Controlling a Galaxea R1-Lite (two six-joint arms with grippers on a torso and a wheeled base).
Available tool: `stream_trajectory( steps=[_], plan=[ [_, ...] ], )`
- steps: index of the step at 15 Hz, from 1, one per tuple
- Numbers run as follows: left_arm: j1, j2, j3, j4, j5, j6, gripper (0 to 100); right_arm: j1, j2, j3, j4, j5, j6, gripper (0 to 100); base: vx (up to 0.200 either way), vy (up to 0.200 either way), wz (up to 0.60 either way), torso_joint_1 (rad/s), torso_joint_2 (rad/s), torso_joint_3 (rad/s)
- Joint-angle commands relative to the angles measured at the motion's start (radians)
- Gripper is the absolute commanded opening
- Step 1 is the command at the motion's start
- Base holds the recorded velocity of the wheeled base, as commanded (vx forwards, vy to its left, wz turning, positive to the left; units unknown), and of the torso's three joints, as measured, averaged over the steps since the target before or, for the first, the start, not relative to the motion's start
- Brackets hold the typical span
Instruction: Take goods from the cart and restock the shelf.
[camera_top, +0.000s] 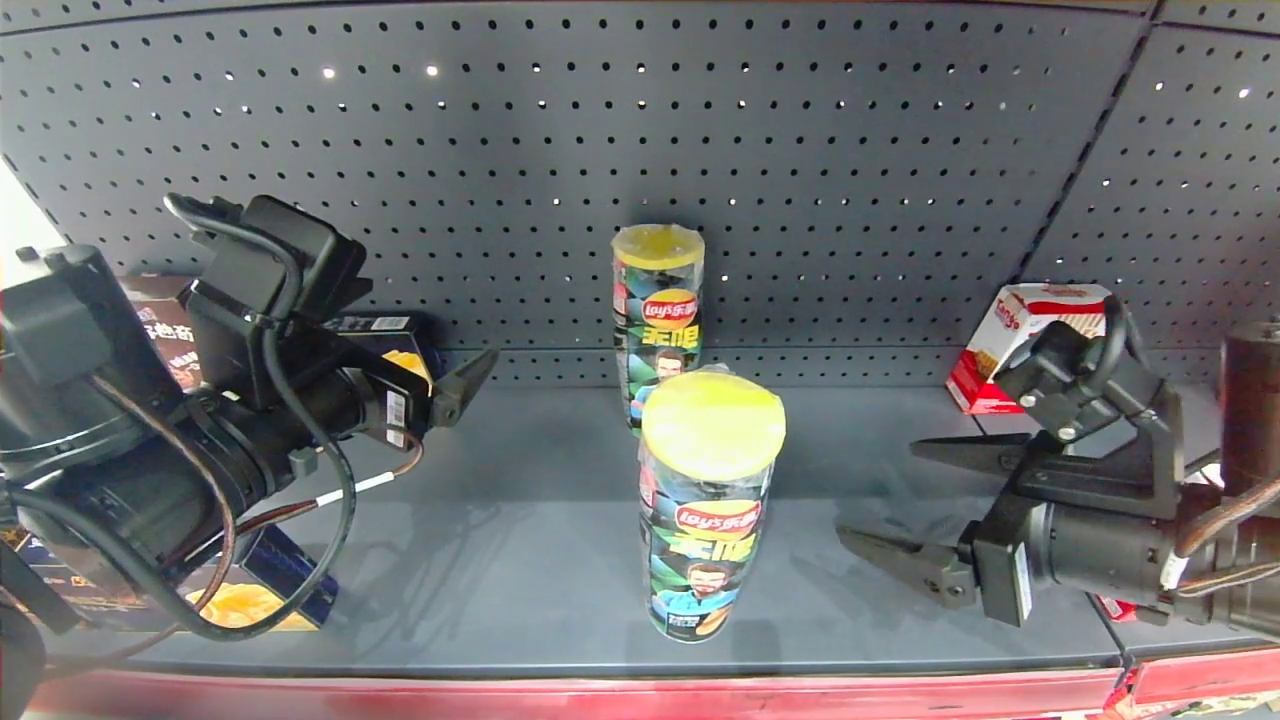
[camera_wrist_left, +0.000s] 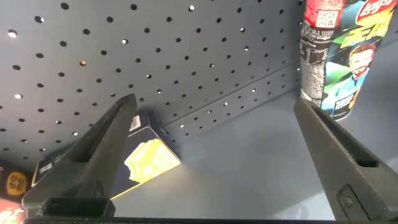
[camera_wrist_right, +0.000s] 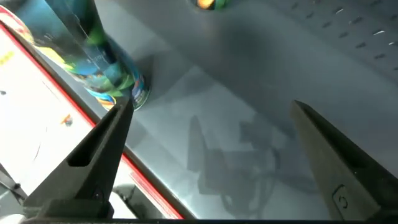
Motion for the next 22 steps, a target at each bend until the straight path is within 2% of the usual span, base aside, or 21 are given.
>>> stream_trajectory(
  steps=[1, 12, 16, 22],
  plan=[
    [0.001, -0.001, 0.001, -0.001, 0.001, -0.001, 100, 0.034, 0.061, -0.013, 0.0, -0.014, -0.001, 100, 0.0, 0.0, 0.0, 0.0, 0.0, 0.0],
    [0.028, -0.004, -0.008, -0.001, 0.001, 0.001, 100, 0.1, 0.184, -0.102, 0.0, -0.046, -0.001, 100, 0.0, 0.0, 0.0, 0.0, 0.0, 0.0],
    [0.028, -0.005, -0.008, -0.001, 0.001, 0.001, 100, 0.096, 0.154, -0.058, 0.0, -0.048, -0.001, 100, 0.0, 0.0, 0.0, 0.0, 0.0, 0.0],
    [0.028, -0.01, -0.004, -0.001, 0.001, 0.001, 100, 0.108, 0.219, -0.124, -0.002, -0.048, -0.001, 100, 0.0, 0.0, 0.0, 0.0, 0.0, 0.0]
  ],
)
